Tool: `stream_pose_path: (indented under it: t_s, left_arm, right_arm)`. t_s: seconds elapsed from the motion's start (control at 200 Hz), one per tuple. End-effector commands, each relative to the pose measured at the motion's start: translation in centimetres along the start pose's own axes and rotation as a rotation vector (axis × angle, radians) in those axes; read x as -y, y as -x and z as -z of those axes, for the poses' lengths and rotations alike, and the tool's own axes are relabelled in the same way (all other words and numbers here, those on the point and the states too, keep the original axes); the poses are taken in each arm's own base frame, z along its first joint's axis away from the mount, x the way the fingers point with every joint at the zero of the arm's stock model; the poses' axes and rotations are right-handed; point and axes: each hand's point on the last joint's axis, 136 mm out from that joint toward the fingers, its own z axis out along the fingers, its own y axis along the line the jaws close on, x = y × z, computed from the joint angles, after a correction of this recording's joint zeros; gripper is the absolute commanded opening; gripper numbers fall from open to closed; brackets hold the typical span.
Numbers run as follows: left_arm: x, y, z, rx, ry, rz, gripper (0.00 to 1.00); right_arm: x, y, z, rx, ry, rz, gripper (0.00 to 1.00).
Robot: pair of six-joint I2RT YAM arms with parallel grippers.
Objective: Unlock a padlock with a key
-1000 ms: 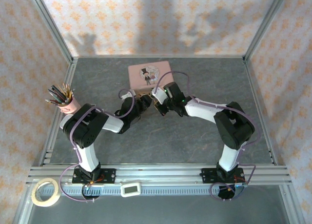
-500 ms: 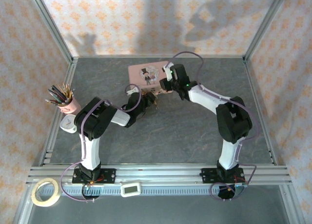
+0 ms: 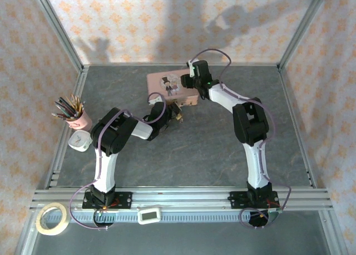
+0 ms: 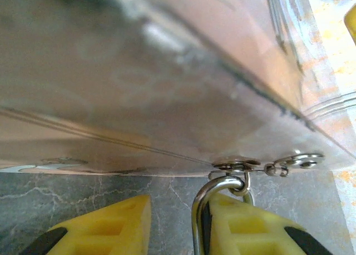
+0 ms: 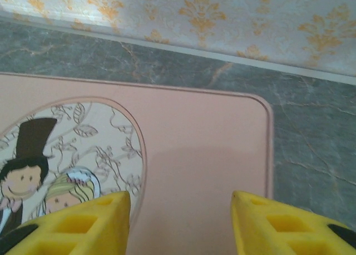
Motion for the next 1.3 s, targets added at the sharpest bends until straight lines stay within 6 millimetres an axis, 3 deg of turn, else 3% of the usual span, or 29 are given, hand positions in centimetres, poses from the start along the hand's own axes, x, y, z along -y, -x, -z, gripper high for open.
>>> stream_pose_path:
  t_s: [0.0,0.34,0.555,0.686,0.831,0.876,0.911,1.036,1.206,1.226,1.296]
  left_arm:
    - [-1.7,-1.0,-0.6,-0.039,0.056,-0.017,0.30]
    - [-2.5,0.0,-0.5,-0.029,0.057,0.009,0.29]
    - [-4.5,2.1,2.0,0.023,0.088,0.048,0.28]
    - [-4.5,2.9,3.7,0.051,0.078,0.053,0.28]
    - [-3.2,2.8,4.7,0.046,0.004,0.092,0.32]
    - [-3.3,2.5,5.0,0.040,-0.011,0.101,0.33]
    - [-2.0,3.3,5.6,0.056,-0.048,0.100,0.34]
    - [-2.1,2.9,5.8,0.035,-0.039,0.076,0.35]
    - [-1.6,2.5,5.3,0.012,-0.085,0.102,0.35]
    - [-2.6,1.7,4.8,-0.005,-0.064,0.107,0.35]
    - [-2.9,1.4,4.3,-0.013,-0.057,0.111,0.35]
  right_arm:
    - [0.2,-0.8,-0.9,-0.041,0.012,-0.025,0.51]
    - [1.2,-6.1,-1.1,-0.160,-0.028,-0.113,0.53]
    - [1.0,-10.9,1.5,-0.245,-0.028,-0.270,0.50]
    - [-0.2,-12.8,3.7,-0.262,0.010,-0.375,0.49]
    - [-2.6,-12.3,5.6,-0.254,0.096,-0.427,0.49]
    - [-2.8,-11.5,6.1,-0.238,0.106,-0.426,0.49]
    - [-2.9,-10.8,6.6,-0.223,0.113,-0.420,0.49]
    - [-2.8,-7.4,8.1,-0.149,0.112,-0.366,0.51]
    - [-1.3,-6.0,7.2,-0.143,0.078,-0.283,0.55]
    - [-1.0,-6.0,7.0,-0.143,0.072,-0.281,0.55]
    - [-0.3,-6.1,6.4,-0.146,0.065,-0.279,0.56]
